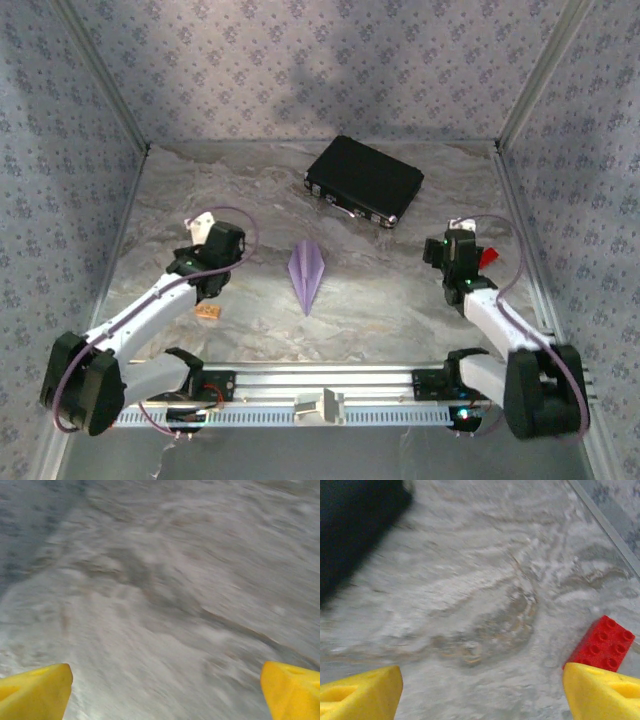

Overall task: Fold a paper plane with a square sheet of paper (pick it up from the middle)
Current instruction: Reset both arms

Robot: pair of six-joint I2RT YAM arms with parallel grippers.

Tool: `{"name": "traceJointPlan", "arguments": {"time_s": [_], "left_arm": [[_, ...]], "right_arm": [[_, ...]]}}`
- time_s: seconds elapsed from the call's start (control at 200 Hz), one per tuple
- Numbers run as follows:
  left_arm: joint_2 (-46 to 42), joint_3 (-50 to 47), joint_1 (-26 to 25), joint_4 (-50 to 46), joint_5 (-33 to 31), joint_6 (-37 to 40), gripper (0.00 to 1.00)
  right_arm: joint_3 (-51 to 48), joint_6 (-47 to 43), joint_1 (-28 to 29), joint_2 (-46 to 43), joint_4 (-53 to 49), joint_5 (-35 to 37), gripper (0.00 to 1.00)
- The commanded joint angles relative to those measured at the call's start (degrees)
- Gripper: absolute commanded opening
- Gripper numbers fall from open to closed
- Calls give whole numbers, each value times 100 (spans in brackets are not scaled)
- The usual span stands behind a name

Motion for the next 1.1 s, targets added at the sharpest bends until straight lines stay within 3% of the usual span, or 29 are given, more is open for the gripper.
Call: {"name": "traceJointPlan", "arguments": {"time_s": [0.0,0.14,0.245,0.33,0.35,0.42,0.495,0.595,0.749,0.824,0.874,0.929,0.984,1.094], "left_arm": [[-13,-408,523,1581,-476,1402,97],[256,-616,1202,2612,208,1891,99],[813,-838,1476,3578,609,2271,99],[1179,-924,1504,4274,890,2508,99],[1266,-975,1510,4560,913,2593,99],[1566,-1233,1578,5508,1348,2869,99],[1613,-1185,1721,5488,1763,2999,99],[1476,-1402,2065,5780,2355,2902,98],[2616,-2082,2409,8276,2707,2785,100],[2268,-1511,2534,6549,2725,2497,100],[2515,-1518,2488,7018,2617,2623,100],[2350,-1410,2490,6493,2647,2554,100],[2463,-1492,2485,6872,2629,2616,100],[2431,-1460,2436,6740,2627,2656,100]], "right_arm": [[212,-458,-226,854,1568,-74,86],[250,-1010,-341,1842,2821,-628,88],[268,-891,-638,1962,2790,-1364,89],[-303,-914,-756,2209,4042,-1779,92],[-432,-911,-746,2231,4369,-1732,97],[-479,-959,-718,2040,4118,-1714,99],[-224,-876,-655,2121,3765,-1301,99],[-203,-889,-637,2127,3732,-1273,99],[-222,-898,-631,2128,3769,-1274,99],[-234,-914,-613,2138,3788,-1250,99],[-224,-924,-587,2149,3800,-1219,99],[-215,-916,-600,2142,3772,-1241,99],[-215,-916,-600,2141,3770,-1245,99],[-204,-916,-600,2153,3766,-1243,99]]}}
